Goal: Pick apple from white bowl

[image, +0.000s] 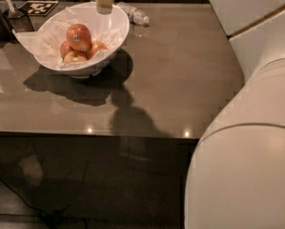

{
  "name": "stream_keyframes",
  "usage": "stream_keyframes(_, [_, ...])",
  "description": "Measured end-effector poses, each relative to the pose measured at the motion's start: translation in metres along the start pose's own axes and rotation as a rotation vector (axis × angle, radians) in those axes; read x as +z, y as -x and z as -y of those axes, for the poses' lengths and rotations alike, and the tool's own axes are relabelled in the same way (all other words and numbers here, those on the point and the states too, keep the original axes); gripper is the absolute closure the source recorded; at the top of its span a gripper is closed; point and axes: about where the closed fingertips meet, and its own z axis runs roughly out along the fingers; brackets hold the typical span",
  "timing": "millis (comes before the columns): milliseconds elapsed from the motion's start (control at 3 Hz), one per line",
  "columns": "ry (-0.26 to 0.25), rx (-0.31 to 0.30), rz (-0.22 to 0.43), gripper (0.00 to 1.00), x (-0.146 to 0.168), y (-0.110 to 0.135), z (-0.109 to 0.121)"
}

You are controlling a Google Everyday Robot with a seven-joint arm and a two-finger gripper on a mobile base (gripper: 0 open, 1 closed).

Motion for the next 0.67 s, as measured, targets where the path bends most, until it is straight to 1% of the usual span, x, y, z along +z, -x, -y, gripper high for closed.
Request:
stream_keyframes(333, [0.029, 0.015, 0.050, 0.00, 0.025, 0.006, 0.007])
stream_keyframes(667, [0.067, 0.019, 0.052, 0.00, 0.053, 0.007, 0.015])
